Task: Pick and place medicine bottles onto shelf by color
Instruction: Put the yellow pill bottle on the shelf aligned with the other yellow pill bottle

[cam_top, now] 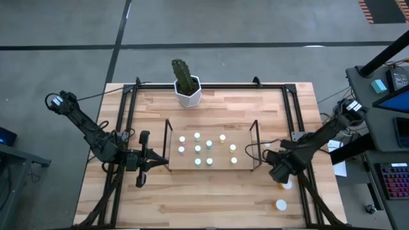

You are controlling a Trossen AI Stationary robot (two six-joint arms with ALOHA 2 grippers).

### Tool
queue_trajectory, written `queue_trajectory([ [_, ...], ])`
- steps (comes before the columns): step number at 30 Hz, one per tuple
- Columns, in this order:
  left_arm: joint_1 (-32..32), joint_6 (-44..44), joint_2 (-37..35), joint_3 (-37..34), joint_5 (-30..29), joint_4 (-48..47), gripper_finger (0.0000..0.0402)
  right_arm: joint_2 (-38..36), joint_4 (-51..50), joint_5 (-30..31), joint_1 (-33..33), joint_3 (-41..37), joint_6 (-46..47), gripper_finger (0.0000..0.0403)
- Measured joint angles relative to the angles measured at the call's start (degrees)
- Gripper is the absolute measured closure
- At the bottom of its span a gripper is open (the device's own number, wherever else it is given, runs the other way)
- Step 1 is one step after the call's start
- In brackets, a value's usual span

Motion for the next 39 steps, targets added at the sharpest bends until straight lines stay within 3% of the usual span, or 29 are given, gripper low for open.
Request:
queue_trajectory([
  [12,0.00,0.00,0.00,0.00,0.00,0.08,0.0402,-12.42,-1.97,-0.21,0.23,0.30,7.27,0.0328],
  [19,-0.01,-0.24,0.00,0.00,0.00,0.16,0.0402,-19.85,-1.50,0.42,0.23,6.30,7.72,0.0328],
  [25,-0.01,-0.33,0.00,0.00,0.00,0.41,0.0402,-25.33,11.45,3.42,0.23,9.72,5.32,0.0328],
  [29,-0.02,-0.48,0.00,0.00,0.00,0.57,0.0402,-26.74,26.30,5.23,0.23,8.67,-2.58,0.0328],
  [34,0.00,-0.63,0.85,0.00,0.00,2.12,0.0402,-22.97,47.93,9.72,0.23,6.10,-24.69,0.0328],
  [39,-0.02,-0.46,2.56,-0.02,0.02,4.86,0.0402,-14.13,65.86,23.86,0.21,4.73,-47.22,0.0328],
])
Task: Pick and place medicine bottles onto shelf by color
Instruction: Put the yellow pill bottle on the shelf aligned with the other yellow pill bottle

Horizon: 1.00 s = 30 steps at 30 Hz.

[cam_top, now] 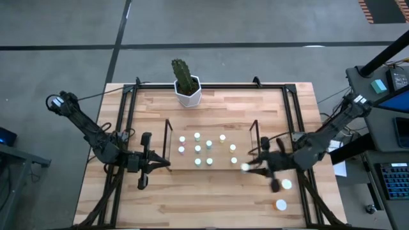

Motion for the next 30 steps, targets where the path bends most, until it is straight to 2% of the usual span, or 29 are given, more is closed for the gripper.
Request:
queue_trajectory([
  [5,0.00,-0.37,1.60,0.00,0.09,2.20,0.0402,11.48,17.56,16.88,-0.13,-0.08,-12.98,0.0328],
  [8,0.02,-3.31,3.00,0.00,0.09,4.04,0.0402,17.26,31.85,21.79,-0.14,0.50,-20.67,0.0328],
  [11,0.02,-5.35,4.79,0.00,0.11,5.14,0.0401,22.01,42.03,21.86,-0.13,1.45,-26.37,0.0328],
  [15,0.41,-7.55,9.81,0.00,1.53,11.73,0.0377,26.54,49.00,19.94,-0.36,3.45,-26.67,0.0328],
  [19,1.84,-7.48,17.44,0.00,1.93,22.39,0.0316,29.84,49.37,14.64,-1.05,6.69,-25.57,0.0328],
  [26,5.63,-7.71,29.56,0.94,2.21,40.78,0.0203,33.58,47.85,10.97,-1.14,12.46,-28.35,0.0328],
  [28,6.75,-9.46,31.93,1.38,4.70,42.40,0.0188,34.46,46.46,10.94,-1.14,13.73,-28.22,0.0328],
  [30,8.23,-12.43,34.28,2.27,9.72,43.69,0.0183,35.23,45.27,10.96,-1.16,14.90,-27.63,0.0328],
])
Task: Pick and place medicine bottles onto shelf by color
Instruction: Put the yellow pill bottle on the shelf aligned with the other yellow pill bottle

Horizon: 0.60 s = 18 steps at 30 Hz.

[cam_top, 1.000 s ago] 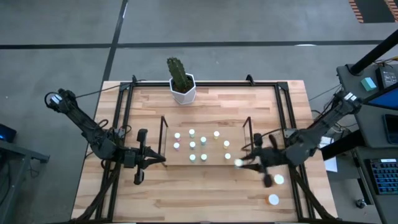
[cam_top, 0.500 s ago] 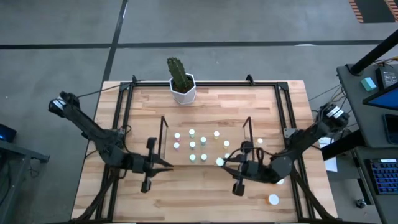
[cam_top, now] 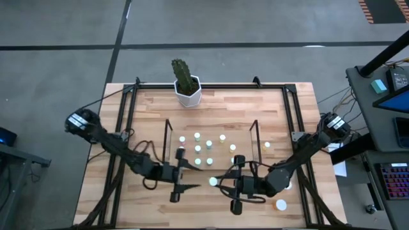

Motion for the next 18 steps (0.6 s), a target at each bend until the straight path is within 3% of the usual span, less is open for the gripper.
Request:
queue_trajectory([
  [4,1.82,-3.12,3.90,2.36,6.47,1.47,0.0181,1.05,-3.39,0.36,-0.35,1.91,1.09,0.0328],
  [10,2.15,-3.65,7.63,4.97,6.80,1.41,0.0187,0.93,-5.91,0.50,-0.39,2.85,1.98,0.0328],
  [18,2.48,-2.62,7.72,5.17,6.76,1.41,0.0274,0.98,-6.46,0.46,-0.59,2.56,2.98,0.0328],
])
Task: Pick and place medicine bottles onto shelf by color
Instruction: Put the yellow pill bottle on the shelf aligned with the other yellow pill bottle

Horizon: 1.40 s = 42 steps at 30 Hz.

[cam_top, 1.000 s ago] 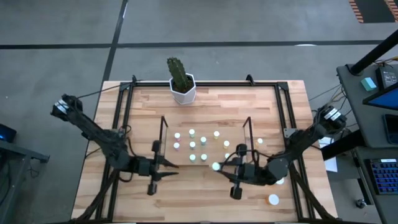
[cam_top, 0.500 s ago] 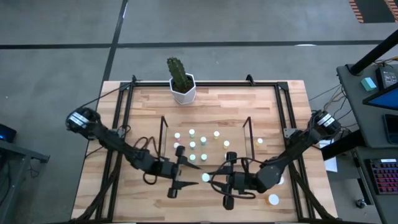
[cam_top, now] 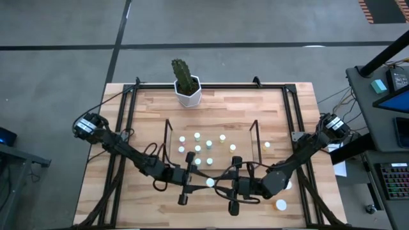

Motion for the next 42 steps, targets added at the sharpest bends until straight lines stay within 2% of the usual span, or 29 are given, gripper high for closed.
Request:
queue_trajectory([
  [5,0.18,0.07,0.00,-0.02,-0.07,-0.06,0.0329,0.02,0.04,-0.05,-0.12,-0.18,0.65,0.0328],
  [10,0.22,0.00,-0.02,-0.07,-0.09,-0.04,0.0330,0.02,0.01,-0.02,-0.23,-0.21,2.56,0.0309],
  [19,0.20,0.02,-0.37,-0.39,-0.80,-1.64,0.0315,-0.78,-3.34,1.63,-0.17,-0.19,3.00,0.0242],
  [22,0.20,0.07,-1.67,-1.22,-4.13,-5.41,0.0315,-2.77,-13.58,4.92,0.53,2.03,6.66,0.0225],
  [28,0.13,0.00,-5.25,-2.50,-10.45,-14.79,0.0315,-4.78,-50.48,4.46,0.76,14.73,23.07,0.0212],
  [31,0.09,0.00,-5.38,-2.60,-11.02,-15.64,0.0315,-3.43,-64.09,4.50,0.50,21.42,28.56,0.0211],
  [36,0.09,0.00,-5.35,-2.60,-11.06,-15.56,0.0314,-1.29,-71.12,3.96,-0.26,27.86,29.60,0.0211],
  [42,0.09,0.02,-5.33,-2.54,-11.08,-15.58,0.0314,-1.03,-72.11,-0.86,-2.13,29.43,31.36,0.0211],
])
